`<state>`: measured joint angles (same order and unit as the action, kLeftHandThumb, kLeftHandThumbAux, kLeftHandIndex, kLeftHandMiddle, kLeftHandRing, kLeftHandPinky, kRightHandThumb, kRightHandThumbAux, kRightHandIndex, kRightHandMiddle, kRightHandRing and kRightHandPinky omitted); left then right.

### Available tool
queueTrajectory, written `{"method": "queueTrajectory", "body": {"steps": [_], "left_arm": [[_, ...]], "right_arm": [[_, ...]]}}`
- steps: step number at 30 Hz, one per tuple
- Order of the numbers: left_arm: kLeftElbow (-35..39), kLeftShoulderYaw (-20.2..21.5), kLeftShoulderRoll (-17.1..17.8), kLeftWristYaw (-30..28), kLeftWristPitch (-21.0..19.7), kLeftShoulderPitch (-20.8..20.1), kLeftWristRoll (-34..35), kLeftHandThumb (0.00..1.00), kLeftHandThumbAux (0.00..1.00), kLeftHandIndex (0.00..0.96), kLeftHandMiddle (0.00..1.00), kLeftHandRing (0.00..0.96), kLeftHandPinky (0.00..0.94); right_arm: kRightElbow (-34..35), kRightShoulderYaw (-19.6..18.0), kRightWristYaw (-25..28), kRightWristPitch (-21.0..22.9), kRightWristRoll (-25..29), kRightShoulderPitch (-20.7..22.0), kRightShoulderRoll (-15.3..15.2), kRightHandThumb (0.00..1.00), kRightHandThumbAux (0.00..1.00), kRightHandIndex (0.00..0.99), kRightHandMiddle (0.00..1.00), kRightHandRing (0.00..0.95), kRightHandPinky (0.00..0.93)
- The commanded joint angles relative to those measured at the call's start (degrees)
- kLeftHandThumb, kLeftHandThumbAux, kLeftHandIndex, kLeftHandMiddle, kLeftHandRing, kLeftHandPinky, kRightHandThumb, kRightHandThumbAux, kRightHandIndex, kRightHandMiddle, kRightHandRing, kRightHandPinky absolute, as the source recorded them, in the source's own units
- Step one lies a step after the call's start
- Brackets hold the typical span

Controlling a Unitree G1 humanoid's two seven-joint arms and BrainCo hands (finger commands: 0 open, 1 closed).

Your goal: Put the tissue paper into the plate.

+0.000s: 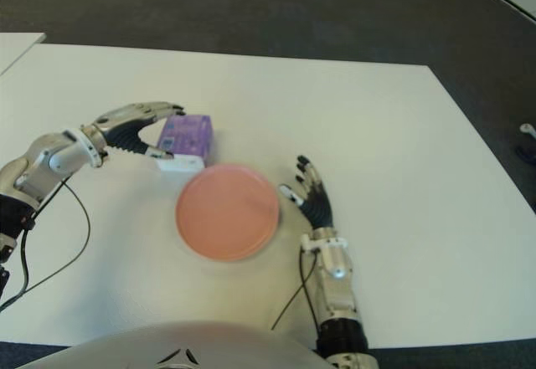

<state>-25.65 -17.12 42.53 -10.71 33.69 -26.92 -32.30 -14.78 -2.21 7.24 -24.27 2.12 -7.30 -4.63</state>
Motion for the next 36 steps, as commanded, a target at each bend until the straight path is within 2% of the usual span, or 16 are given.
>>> {"method": "queueTrajectory", "body": {"steps": [1,16,36], "left_arm": [[-3.4,-2.7,-1.2,2.5,0.6,0.0,-5.0,0.005,0.403,0.000,0.000,0.000,0.000],[-11.4,-9.7,-2.5,12.4,0.6,-4.9,-18.1,0.000,0.359,0.000,0.000,0.000,0.000],[-17.4,-16.7,-4.1,20.9,-1.2,-8.2,-24.0,0.000,0.351,0.000,0.000,0.000,0.000]], "right_arm": [[-2.4,0.4,-0.2,1.5,-0.6,-1.5,0.2,0.027,0.602,0.000,0.019,0.000,0.000],[-2.0,0.6,0.4,2.3,-0.2,-1.7,0.1,0.008,0.589,0.000,0.012,0.000,0.000],[-1.9,0.7,0.7,2.4,0.4,-2.1,0.0,0.006,0.582,0.000,0.017,0.000,0.000]]}}
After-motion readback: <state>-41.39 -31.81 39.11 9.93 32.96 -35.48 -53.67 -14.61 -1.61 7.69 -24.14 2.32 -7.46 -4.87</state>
